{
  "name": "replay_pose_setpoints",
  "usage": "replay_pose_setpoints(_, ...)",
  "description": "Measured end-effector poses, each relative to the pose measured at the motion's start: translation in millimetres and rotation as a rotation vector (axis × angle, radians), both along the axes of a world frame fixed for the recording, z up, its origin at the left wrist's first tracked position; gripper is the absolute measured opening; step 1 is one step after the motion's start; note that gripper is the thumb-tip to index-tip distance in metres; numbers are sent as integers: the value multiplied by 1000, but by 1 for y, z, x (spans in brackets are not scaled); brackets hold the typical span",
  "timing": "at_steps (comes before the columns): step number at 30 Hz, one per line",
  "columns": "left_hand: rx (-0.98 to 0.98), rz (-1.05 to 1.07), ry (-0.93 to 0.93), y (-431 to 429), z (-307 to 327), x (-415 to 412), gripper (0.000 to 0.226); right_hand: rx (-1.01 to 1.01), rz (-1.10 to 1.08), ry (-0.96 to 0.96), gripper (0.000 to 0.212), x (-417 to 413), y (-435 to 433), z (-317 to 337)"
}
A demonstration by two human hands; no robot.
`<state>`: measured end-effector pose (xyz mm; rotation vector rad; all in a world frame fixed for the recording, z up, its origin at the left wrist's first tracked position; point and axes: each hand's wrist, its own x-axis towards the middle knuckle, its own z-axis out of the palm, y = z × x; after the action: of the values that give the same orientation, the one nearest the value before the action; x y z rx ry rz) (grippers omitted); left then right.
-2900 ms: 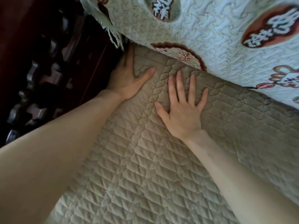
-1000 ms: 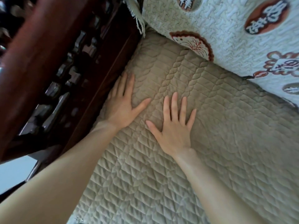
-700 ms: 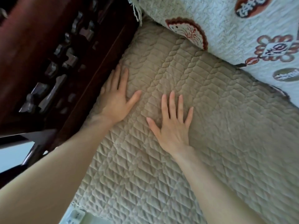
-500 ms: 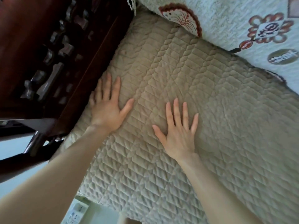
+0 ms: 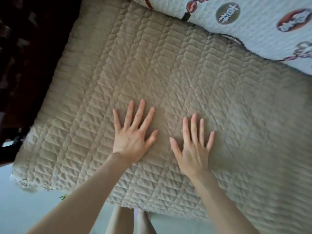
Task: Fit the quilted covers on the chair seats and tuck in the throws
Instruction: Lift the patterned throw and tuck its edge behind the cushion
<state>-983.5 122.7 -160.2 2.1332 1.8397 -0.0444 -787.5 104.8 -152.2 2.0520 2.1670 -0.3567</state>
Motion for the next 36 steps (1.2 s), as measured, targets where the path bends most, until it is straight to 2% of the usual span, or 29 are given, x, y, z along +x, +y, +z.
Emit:
replay_pose_setpoints(5, -6, -28, 55, -20, 1, 42, 69, -36, -42, -40, 71, 63, -49, 2)
replay_pose_setpoints(10, 16, -248, -9, -39, 8, 91, 67, -22, -186, -20, 71, 94, -63, 5)
replay_pose_setpoints(17, -57, -240, 57, -92, 12, 102, 69, -182, -331, -25, 72, 159, -136, 16)
replay_pose_setpoints(21, -30, -278, 28, -64, 17, 124, 68, -113, -357, 87, 77, 160, -104, 26)
replay_pose_setpoints(25, 35, -368, -35, -14, 22, 179, 65, -53, -442, 132, 72, 174, -42, 25)
replay_pose_setpoints(27, 53, -402, -20, 11, 22, 199, 65, -43, -427, 131, 68, 185, -21, 20)
replay_pose_setpoints(30, -2, -325, 17, 31, 9, 192, 64, -97, -353, 106, 67, 183, -17, 5)
replay_pose_setpoints(36, -42, -239, 73, -21, -2, 128, 70, -33, -240, 85, 71, 131, -71, -5)
